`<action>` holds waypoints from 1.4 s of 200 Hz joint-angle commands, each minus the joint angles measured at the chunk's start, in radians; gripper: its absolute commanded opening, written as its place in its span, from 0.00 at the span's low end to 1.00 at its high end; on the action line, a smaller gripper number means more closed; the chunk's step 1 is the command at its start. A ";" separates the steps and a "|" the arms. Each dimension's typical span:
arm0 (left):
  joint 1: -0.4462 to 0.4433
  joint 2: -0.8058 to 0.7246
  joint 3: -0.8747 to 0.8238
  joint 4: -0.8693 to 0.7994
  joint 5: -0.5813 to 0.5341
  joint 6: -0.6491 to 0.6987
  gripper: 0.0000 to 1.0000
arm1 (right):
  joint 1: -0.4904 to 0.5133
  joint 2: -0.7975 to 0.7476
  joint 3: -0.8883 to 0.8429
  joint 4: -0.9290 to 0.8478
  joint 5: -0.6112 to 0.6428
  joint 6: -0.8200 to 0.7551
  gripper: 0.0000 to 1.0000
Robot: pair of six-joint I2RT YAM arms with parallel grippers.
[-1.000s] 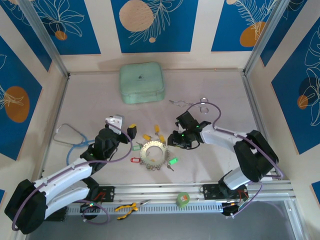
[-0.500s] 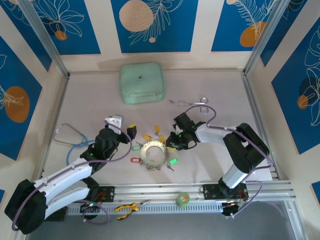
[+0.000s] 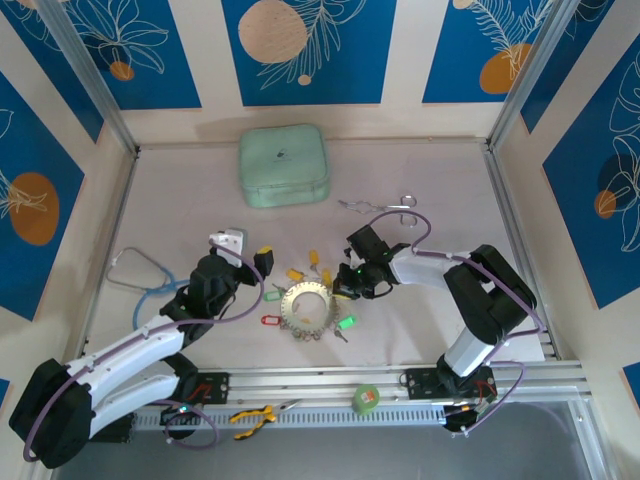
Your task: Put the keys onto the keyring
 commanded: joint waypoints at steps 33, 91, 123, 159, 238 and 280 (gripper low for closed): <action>0.005 -0.036 0.016 0.001 -0.029 0.028 0.83 | 0.036 -0.099 0.049 -0.088 0.048 -0.148 0.00; 0.005 -0.098 0.017 -0.012 0.020 0.119 0.82 | 0.104 -0.221 0.158 -0.134 0.028 -0.511 0.00; 0.005 -0.143 0.028 -0.026 0.128 0.209 0.78 | 0.132 -0.244 0.237 -0.198 -0.039 -0.758 0.00; 0.003 -0.166 0.033 -0.042 0.289 0.310 0.66 | 0.144 -0.257 0.274 -0.225 -0.106 -0.961 0.00; -0.001 -0.101 0.014 -0.089 0.736 0.559 0.42 | 0.183 -0.230 0.357 -0.382 -0.140 -1.140 0.00; -0.002 -0.013 -0.005 0.053 0.870 0.529 0.29 | 0.209 -0.210 0.396 -0.432 -0.093 -1.180 0.00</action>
